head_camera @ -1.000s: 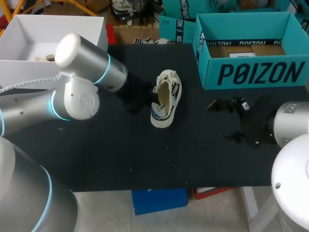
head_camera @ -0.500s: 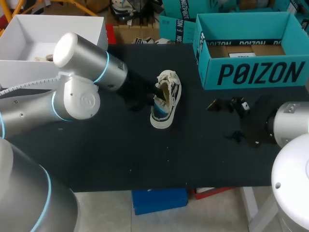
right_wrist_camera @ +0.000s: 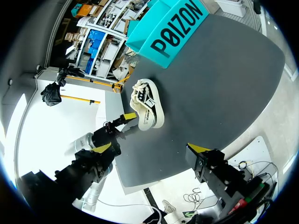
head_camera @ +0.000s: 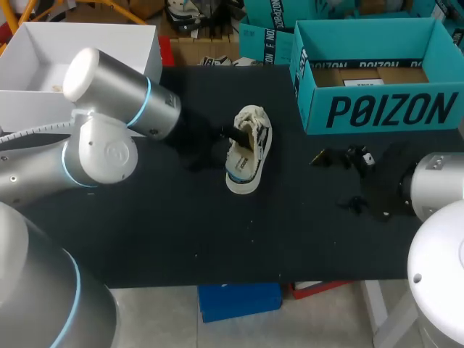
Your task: Take the shoe out of the shoebox, open the shoe tongue, remove and reinsert the insole, then place the shoe into the shoebox
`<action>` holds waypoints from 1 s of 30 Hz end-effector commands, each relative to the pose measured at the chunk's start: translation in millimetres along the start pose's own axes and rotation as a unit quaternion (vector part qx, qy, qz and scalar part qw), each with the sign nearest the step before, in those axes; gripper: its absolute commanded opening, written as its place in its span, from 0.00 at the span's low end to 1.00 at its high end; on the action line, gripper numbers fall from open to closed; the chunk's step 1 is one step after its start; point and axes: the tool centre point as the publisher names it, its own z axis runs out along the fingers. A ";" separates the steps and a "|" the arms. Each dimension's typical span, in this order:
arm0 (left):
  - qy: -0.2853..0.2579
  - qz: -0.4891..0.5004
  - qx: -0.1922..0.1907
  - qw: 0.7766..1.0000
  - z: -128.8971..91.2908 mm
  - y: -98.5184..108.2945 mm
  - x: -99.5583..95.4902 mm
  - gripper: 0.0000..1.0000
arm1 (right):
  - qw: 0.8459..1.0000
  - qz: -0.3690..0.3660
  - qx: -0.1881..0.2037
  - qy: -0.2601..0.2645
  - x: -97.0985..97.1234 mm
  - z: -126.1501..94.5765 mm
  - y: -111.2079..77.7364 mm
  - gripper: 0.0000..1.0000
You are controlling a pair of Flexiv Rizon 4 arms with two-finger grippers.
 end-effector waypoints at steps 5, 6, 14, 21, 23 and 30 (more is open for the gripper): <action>0.002 0.003 0.000 1.000 3.7 2.8 1.6 0.41 | 0.999 0.007 0.043 0.007 -8.1 -8.0 1.2 1.00; 0.004 0.004 0.000 1.000 3.6 3.6 1.8 0.29 | 0.999 0.007 0.043 0.007 -8.1 -8.0 1.2 1.00; 0.019 0.007 0.018 1.000 6.9 2.8 9.0 0.00 | 0.999 0.007 0.043 0.007 -8.1 -8.0 1.2 1.00; 0.025 0.007 0.034 0.999 13.5 0.6 12.5 0.00 | 0.999 0.007 0.043 0.007 -8.1 -8.0 1.2 1.00; 0.026 0.008 0.039 0.999 16.0 0.5 12.7 0.00 | 0.999 0.007 0.043 0.007 -8.1 -8.0 1.2 1.00; 0.045 0.021 0.036 0.998 24.0 1.5 14.0 0.00 | 0.999 0.007 0.043 0.007 -8.1 -8.0 1.2 1.00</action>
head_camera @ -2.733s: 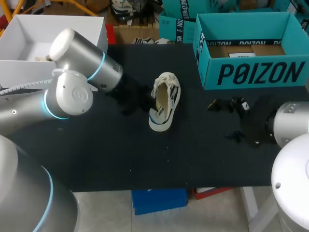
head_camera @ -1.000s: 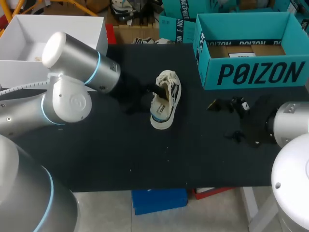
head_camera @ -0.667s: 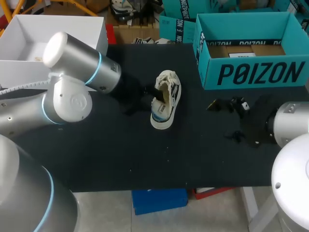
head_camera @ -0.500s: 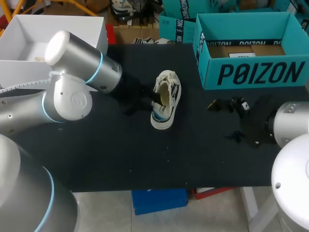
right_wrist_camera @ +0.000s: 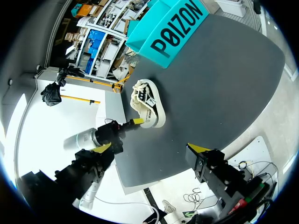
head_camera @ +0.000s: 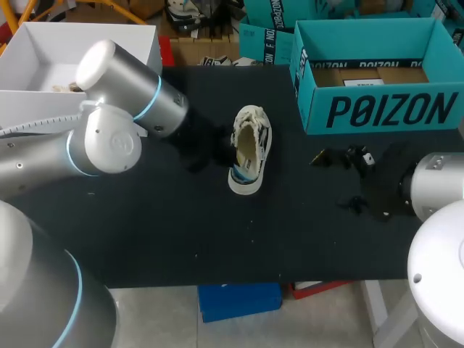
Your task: Take the shoe out of the shoebox, open the shoe tongue, remove and reinsert the insole, then place the shoe into the shoebox
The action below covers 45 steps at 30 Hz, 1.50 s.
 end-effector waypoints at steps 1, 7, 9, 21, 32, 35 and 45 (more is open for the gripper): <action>0.011 0.005 -0.008 1.000 8.5 3.8 -2.1 0.00 | 0.999 0.007 0.043 0.007 -8.1 -8.0 1.2 1.00; 0.025 0.008 -0.029 0.999 12.8 14.0 1.1 0.00 | 0.999 0.007 0.043 0.007 -8.1 -8.0 1.2 1.00; 0.028 0.010 -0.039 0.999 13.3 18.0 0.5 0.00 | 0.999 0.007 0.043 0.007 -8.1 -8.0 1.2 1.00; 0.024 0.012 -0.055 0.998 9.1 24.5 -4.2 0.00 | 0.999 0.007 0.043 0.007 -8.1 -8.0 1.2 1.00; 0.028 -0.004 -0.016 0.999 19.0 12.9 4.0 1.00 | 0.999 0.007 0.043 0.007 -8.1 -8.0 1.2 1.00; 0.029 -0.008 -0.016 0.999 20.2 15.0 5.0 1.00 | 0.999 0.007 0.043 0.007 -8.1 -8.0 1.2 1.00; 0.025 -0.016 -0.021 0.999 26.9 29.6 3.7 0.72 | 0.999 0.007 0.043 0.007 -8.1 -8.0 1.2 1.00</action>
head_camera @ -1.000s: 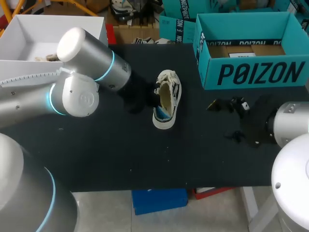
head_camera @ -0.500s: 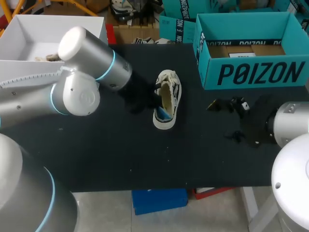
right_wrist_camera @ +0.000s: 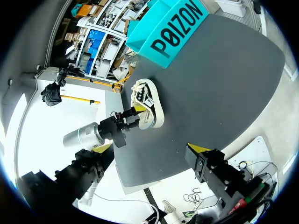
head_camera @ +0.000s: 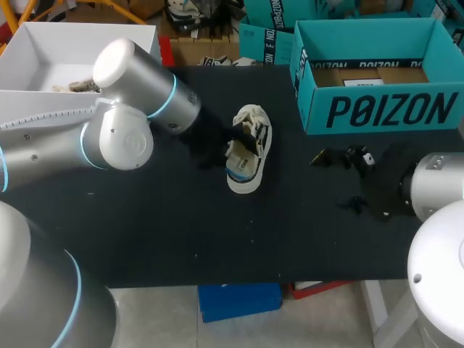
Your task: Take the shoe out of the shoebox, open the shoe tongue, remove and reinsert the insole, then place the shoe into the shoebox
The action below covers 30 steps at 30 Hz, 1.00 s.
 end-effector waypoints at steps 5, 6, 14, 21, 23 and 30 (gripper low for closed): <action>-0.004 -0.006 0.002 1.000 11.1 5.0 1.8 0.00 | 0.999 0.007 0.043 0.007 -8.1 -8.0 1.2 1.00; -0.005 -0.006 0.003 1.000 11.3 4.4 1.6 0.00 | 0.999 0.007 0.043 0.007 -8.1 -8.0 1.2 1.00; -0.014 -0.009 0.006 1.000 5.4 -2.1 -3.4 0.00 | 0.999 0.007 0.043 0.007 -8.1 -8.0 1.2 1.00; -0.027 -0.006 -0.001 1.000 -10.9 -9.2 -15.6 0.00 | 0.999 0.007 0.043 0.007 -8.1 -8.0 1.2 1.00; -0.032 -0.003 -0.004 0.999 -17.2 -12.6 -20.3 0.00 | 0.999 0.007 0.043 0.007 -8.1 -8.0 1.2 1.00; -0.064 -0.004 -0.007 0.998 -34.8 -26.8 -35.4 0.00 | 0.999 0.007 0.043 0.007 -8.1 -8.0 1.2 1.00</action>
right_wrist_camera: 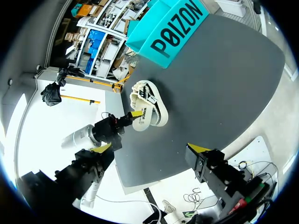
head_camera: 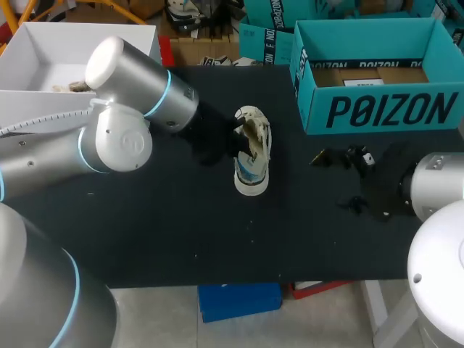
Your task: Take the shoe out of the shoebox, open the shoe tongue, remove and reinsert the insole, then place the shoe into the shoebox
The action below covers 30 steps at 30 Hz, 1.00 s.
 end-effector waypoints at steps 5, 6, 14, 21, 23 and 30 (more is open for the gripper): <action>-0.031 0.001 0.003 1.000 -13.2 -27.5 -12.2 0.00 | 0.999 0.007 0.043 0.007 -8.1 -8.0 1.2 1.00; -0.035 -0.001 0.006 0.999 -11.7 -32.2 -13.6 0.00 | 0.999 0.007 0.043 0.007 -8.1 -8.0 1.2 1.00; -0.025 -0.028 0.034 0.999 16.6 -53.2 1.8 0.00 | 0.999 0.007 0.043 0.007 -8.1 -8.0 1.2 1.00; -0.020 -0.041 0.030 0.998 20.8 -46.5 9.0 0.92 | 0.999 0.007 0.043 0.007 -8.1 -8.0 1.2 1.00; -0.018 -0.041 0.026 0.999 17.8 -42.3 9.7 1.00 | 0.999 0.007 0.043 0.007 -8.1 -8.0 1.2 1.00; -0.011 -0.037 0.008 0.999 4.9 -26.5 14.6 1.00 | 0.999 0.007 0.043 0.007 -8.1 -8.0 1.2 1.00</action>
